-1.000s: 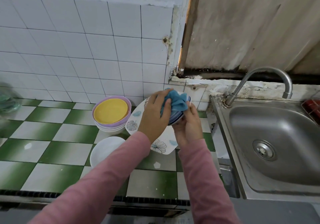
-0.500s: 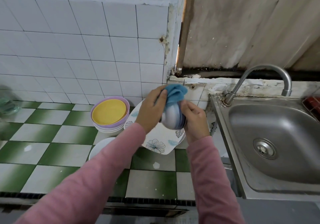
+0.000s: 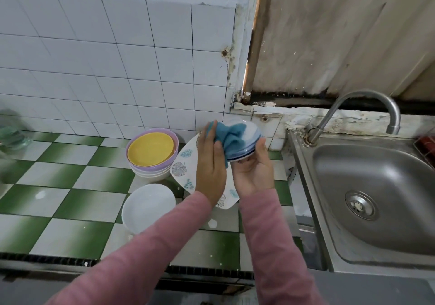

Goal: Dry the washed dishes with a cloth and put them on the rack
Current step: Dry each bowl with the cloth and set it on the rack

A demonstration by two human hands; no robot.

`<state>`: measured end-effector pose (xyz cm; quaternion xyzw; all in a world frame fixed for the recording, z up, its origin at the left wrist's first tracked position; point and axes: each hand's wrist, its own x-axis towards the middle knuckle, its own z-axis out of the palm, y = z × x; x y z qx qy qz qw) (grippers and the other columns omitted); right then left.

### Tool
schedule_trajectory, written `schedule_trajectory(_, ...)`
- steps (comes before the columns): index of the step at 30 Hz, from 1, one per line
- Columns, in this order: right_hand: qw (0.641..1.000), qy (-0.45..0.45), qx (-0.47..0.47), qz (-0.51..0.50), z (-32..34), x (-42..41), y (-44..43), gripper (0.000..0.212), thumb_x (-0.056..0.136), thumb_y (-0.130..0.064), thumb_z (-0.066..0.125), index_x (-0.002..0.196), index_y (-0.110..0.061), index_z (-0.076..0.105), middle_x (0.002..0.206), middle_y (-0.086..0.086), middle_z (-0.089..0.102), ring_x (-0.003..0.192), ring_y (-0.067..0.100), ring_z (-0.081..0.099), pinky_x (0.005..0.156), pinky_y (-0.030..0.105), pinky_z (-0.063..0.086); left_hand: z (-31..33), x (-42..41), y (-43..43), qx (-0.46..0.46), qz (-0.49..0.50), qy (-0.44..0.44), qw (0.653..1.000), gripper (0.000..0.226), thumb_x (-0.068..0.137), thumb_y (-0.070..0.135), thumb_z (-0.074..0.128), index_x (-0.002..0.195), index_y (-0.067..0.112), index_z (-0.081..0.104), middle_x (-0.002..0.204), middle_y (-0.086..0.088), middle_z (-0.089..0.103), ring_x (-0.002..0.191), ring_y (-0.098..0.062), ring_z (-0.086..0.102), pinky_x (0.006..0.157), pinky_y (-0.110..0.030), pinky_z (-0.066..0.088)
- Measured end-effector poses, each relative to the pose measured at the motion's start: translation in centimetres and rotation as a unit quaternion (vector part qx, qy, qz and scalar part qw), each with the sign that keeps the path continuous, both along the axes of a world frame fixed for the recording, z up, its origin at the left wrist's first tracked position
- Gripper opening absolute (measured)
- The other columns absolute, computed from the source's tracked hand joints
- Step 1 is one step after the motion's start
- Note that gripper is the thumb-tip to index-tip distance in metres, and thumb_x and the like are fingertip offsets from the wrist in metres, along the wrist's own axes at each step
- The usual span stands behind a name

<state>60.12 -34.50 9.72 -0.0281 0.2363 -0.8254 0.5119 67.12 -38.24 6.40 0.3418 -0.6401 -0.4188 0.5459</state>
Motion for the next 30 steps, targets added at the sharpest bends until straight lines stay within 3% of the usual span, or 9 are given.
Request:
schedule_trajectory(3,0.998,0.059,0.03,0.005,0.2,0.3,0.1,0.031,0.098,-0.024,0.051,0.121,-0.005,0.057,0.123,0.019,0.062,0.111,0.032,0.06,0.087,0.037,0.054,-0.1,0.8,-0.6,-0.108,0.0,-0.071,0.992,0.043,0.105,0.032,0.025,0.147,0.029,0.031,0.159,-0.007,0.026,0.147,-0.014,0.024,0.12,-0.031,0.023)
schedule_trajectory(5,0.987,0.148,0.066,0.004,0.5,0.8,0.1,0.014,0.103,-0.015,0.046,0.097,-0.013,0.059,0.098,0.009,0.067,0.088,0.02,0.062,0.071,0.029,0.052,-0.1,1.5,-1.2,-0.177,0.002,-0.134,0.975,0.046,0.106,0.035,0.023,0.149,0.021,0.034,0.159,-0.006,0.024,0.148,-0.023,0.021,0.121,-0.037,0.021)
schedule_trajectory(10,0.941,0.322,0.1,0.024,1.3,1.1,0.3,0.026,0.102,-0.005,0.046,0.086,-0.018,0.062,0.086,0.001,0.067,0.083,0.014,0.059,0.073,0.025,0.048,0.2,1.7,-1.0,-0.199,0.035,-0.171,0.964,0.049,0.106,0.041,0.016,0.151,0.023,0.028,0.158,-0.003,0.026,0.149,-0.031,0.017,0.12,-0.049,0.02)
schedule_trajectory(14,0.923,0.365,0.111,0.045,1.4,0.4,0.5,0.027,0.102,-0.003,0.045,0.09,-0.018,0.063,0.078,-0.002,0.066,0.07,0.008,0.057,0.06,0.02,0.046,0.4,2.0,-1.1,-0.2,0.033,-0.192,0.96,0.05,0.107,0.039,0.018,0.149,0.018,0.036,0.156,-0.006,0.03,0.147,-0.032,0.021,0.121,-0.046,0.021)
schedule_trajectory(17,0.919,0.37,0.12,0.061,1.3,0.6,0.6,0.027,0.101,0.002,0.042,0.099,-0.015,0.063,0.071,-0.005,0.064,0.06,0.003,0.056,0.049,0.016,0.046,1.0,1.9,-1.5,-0.212,0.032,-0.157,0.964,0.042,0.106,0.026,0.03,0.137,0.009,0.052,0.144,-0.008,0.046,0.136,-0.029,0.039,0.116,-0.041,0.031)
schedule_trajectory(20,0.936,0.326,0.11,0.07,1.2,0.6,0.5,0.026,0.102,-0.001,0.044,0.102,-0.015,0.066,0.091,0.004,0.066,0.08,0.012,0.061,0.064,0.021,0.054,1.7,2.0,-2.1,-0.191,0.029,-0.111,0.975,0.034,0.1,0.016,0.038,0.118,0.002,0.063,0.127,-0.001,0.057,0.119,-0.02,0.053,0.106,-0.037,0.043)
schedule_trajectory(24,0.944,0.302,0.101,0.083,0.5,0.8,0.5,0.02,0.102,-0.01,0.048,0.106,-0.014,0.067,0.103,0.009,0.068,0.099,0.023,0.062,0.085,0.034,0.051,3.0,2.4,-3.2,-0.163,0.008,-0.081,0.983,0.026,0.099,0.004,0.045,0.117,0.001,0.064,0.123,-0.007,0.06,0.115,-0.009,0.054,0.102,-0.025,0.045)
schedule_trajectory(27,0.942,0.303,0.113,0.086,0.3,0.7,0.5,0.02,0.1,-0.006,0.05,0.111,-0.01,0.066,0.106,0.011,0.07,0.099,0.023,0.066,0.092,0.038,0.052,3.5,2.6,-3.4,-0.184,-0.004,-0.101,0.978,0.028,0.097,0.007,0.054,0.125,0.007,0.056,0.132,-0.009,0.051,0.125,-0.012,0.047,0.106,-0.02,0.038)
schedule_trajectory(30,0.934,0.325,0.132,0.068,0.3,0.2,0.5,0.02,0.1,-0.004,0.051,0.108,-0.01,0.068,0.103,0.008,0.073,0.095,0.019,0.069,0.091,0.034,0.055,3.1,2.9,-3.1,-0.171,-0.025,-0.119,0.978,0.032,0.092,0.019,0.062,0.12,0.014,0.045,0.122,-0.008,0.044,0.115,-0.012,0.048,0.097,-0.018,0.042)
